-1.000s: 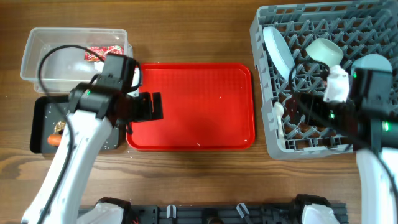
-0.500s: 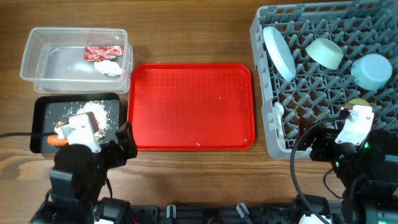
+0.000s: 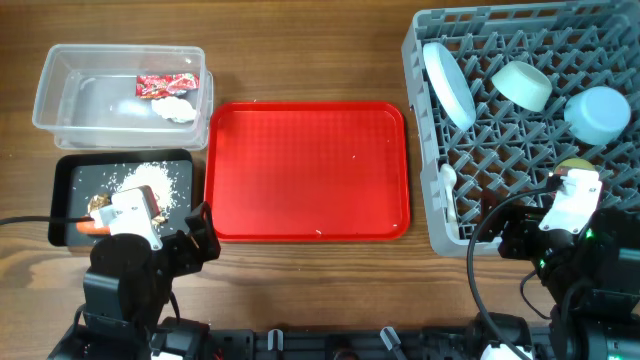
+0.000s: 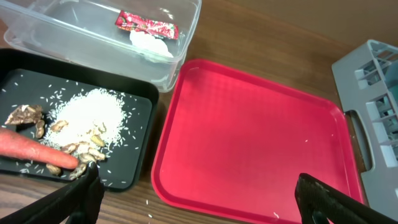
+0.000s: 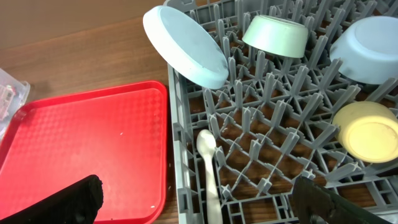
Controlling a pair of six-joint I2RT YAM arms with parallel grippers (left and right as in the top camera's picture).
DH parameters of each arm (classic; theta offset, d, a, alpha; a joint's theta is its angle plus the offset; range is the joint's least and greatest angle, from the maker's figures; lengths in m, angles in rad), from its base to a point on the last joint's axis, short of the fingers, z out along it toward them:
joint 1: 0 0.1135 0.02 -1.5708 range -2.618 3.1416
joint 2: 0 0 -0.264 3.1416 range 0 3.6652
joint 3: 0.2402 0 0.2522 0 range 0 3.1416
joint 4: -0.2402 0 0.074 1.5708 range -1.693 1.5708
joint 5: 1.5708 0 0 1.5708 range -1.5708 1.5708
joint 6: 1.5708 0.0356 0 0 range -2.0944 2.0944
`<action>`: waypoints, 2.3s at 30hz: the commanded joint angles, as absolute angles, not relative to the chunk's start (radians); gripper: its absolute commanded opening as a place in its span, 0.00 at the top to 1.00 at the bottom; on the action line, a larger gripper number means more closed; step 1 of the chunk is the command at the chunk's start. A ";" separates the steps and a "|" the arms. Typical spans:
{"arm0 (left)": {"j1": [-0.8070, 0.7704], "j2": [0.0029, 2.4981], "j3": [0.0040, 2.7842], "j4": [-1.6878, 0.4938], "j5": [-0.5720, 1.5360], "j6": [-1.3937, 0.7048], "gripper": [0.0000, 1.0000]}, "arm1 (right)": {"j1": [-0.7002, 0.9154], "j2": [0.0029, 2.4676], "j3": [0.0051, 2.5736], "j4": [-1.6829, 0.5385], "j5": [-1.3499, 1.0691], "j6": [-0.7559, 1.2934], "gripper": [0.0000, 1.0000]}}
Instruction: Sort waste into correct bins and load items into the dishwasher rack
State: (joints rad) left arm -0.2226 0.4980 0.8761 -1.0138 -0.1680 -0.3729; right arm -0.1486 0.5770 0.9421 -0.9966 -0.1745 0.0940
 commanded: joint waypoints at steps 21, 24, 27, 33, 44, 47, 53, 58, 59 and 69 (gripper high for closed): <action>-0.226 0.492 0.868 -1.015 -0.184 -0.382 0.00 | -0.042 0.152 0.631 -0.672 -0.181 0.116 0.00; -0.226 0.492 0.868 -1.015 -0.184 -0.382 0.00 | -0.042 0.056 0.450 -0.485 -0.196 0.163 0.00; -0.226 0.492 0.868 -1.015 -0.184 -0.382 0.00 | -0.042 0.002 0.302 -0.282 -0.196 0.204 0.00; -0.226 0.492 0.868 -1.015 -0.184 -0.382 0.00 | -0.006 0.003 0.108 0.034 -0.111 0.208 0.00; -0.226 0.492 0.868 -1.015 -0.184 -0.382 0.00 | -0.003 0.002 0.005 0.003 -0.082 0.118 0.00; -0.226 0.492 0.868 -1.015 -0.184 -0.382 0.00 | -0.003 0.002 0.005 0.003 -0.078 0.134 0.00; -0.226 0.492 0.868 -1.015 -0.184 -0.382 0.00 | -0.003 0.004 0.005 0.003 -0.078 0.134 0.00; -0.226 0.492 0.868 -1.015 -0.184 -0.382 0.00 | -0.003 0.004 0.005 0.003 -0.078 0.133 0.00; -0.226 0.492 0.868 -1.015 -0.184 -0.382 0.00 | -0.003 0.004 0.005 0.003 -0.078 0.134 0.00; -0.226 0.492 0.868 -1.015 -0.184 -0.382 0.00 | -0.003 0.004 0.005 0.003 -0.078 0.134 0.00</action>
